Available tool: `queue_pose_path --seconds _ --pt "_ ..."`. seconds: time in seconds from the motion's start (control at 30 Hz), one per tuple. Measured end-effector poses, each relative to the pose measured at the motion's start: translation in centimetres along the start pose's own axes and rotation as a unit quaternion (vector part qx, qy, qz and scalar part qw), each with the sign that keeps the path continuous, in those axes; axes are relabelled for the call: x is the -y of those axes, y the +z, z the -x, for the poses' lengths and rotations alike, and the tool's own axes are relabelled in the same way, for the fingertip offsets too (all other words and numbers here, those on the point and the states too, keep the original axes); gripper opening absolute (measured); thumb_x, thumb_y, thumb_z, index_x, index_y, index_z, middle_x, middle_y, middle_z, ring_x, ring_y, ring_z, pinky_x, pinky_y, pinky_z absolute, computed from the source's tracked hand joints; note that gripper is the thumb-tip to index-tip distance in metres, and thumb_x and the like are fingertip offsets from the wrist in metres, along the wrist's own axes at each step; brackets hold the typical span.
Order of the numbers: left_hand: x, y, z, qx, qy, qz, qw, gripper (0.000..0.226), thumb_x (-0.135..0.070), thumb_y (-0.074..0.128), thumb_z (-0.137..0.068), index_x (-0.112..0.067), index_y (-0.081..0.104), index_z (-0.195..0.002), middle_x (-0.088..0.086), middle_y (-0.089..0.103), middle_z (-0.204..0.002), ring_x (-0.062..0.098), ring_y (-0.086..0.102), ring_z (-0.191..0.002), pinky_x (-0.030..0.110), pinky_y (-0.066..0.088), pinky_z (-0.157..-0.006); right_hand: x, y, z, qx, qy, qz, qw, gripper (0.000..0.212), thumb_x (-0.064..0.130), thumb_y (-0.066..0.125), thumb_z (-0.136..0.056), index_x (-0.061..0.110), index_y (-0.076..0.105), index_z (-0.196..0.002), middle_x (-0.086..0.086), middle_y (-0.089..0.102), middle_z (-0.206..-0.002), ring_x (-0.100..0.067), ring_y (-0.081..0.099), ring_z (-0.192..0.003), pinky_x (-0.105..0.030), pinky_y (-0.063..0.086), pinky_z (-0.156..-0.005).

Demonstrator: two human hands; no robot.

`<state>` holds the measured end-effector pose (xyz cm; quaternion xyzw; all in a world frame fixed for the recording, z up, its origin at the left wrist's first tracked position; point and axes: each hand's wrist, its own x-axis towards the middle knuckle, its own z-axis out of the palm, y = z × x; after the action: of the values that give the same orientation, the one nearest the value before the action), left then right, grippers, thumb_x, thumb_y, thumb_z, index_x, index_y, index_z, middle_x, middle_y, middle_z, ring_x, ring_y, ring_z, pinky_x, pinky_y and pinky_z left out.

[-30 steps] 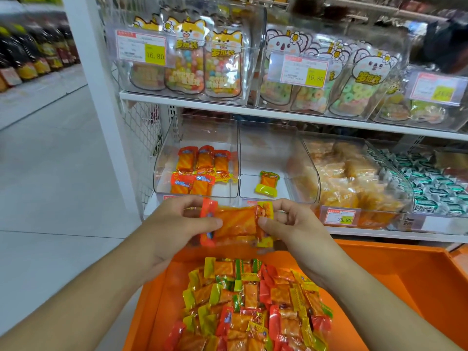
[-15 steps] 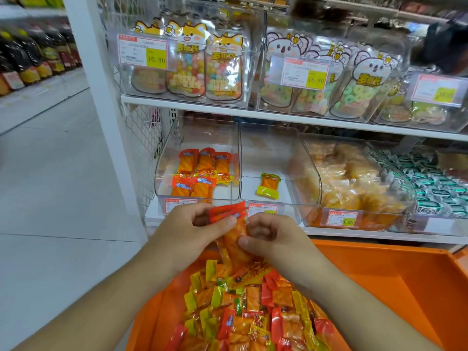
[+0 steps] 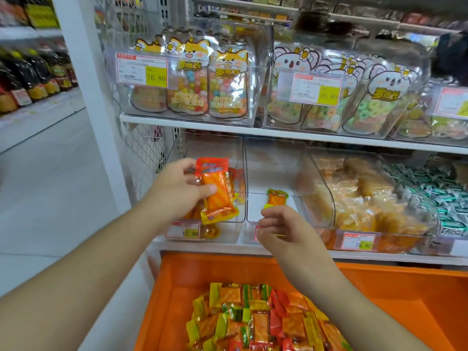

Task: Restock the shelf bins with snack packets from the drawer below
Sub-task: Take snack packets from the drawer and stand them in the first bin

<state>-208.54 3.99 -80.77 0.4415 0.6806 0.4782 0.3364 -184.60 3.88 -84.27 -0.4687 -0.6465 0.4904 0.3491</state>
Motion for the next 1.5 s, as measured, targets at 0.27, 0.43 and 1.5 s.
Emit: queue_pose_path --seconds 0.27,0.43,1.5 --pt "4.5 4.1 -8.5 0.092 -0.020 -0.163 0.982 0.041 -0.012 0.090 -0.076 -0.021 0.067 -0.110 0.001 0.075 -0.087 0.019 0.073 -0.078 0.037 0.061 -0.077 -2.4 -1.6 -1.4 0.009 0.012 0.015 1.000 0.028 0.000 0.067 -0.091 0.023 0.066 -0.107 -0.004 0.072 -0.096 -0.022 0.068 -0.093 -0.030 0.056 -0.081" --pt "6.9 5.3 -10.5 0.109 -0.042 -0.164 0.980 0.046 -0.016 0.091 -0.073 -0.028 0.069 -0.112 -0.004 0.077 -0.101 0.021 0.074 -0.096 0.046 0.060 -0.091 -2.7 -2.2 -1.6 0.023 -0.005 0.053 0.998 0.027 0.002 0.070 -0.090 0.024 0.067 -0.104 0.004 0.072 -0.095 -0.013 0.069 -0.092 -0.027 0.057 -0.083" --pt "8.0 2.2 -10.3 0.173 0.062 -0.424 0.887 0.077 -0.036 0.080 -0.088 -0.035 0.040 -0.154 -0.006 0.047 -0.151 0.022 0.047 -0.137 0.043 0.047 -0.111 -1.7 0.2 -4.2 0.095 -0.187 0.474 0.855 0.081 0.023 0.063 -0.092 0.043 0.023 -0.160 0.030 0.002 -0.166 -0.007 -0.008 -0.158 -0.042 0.021 -0.129"
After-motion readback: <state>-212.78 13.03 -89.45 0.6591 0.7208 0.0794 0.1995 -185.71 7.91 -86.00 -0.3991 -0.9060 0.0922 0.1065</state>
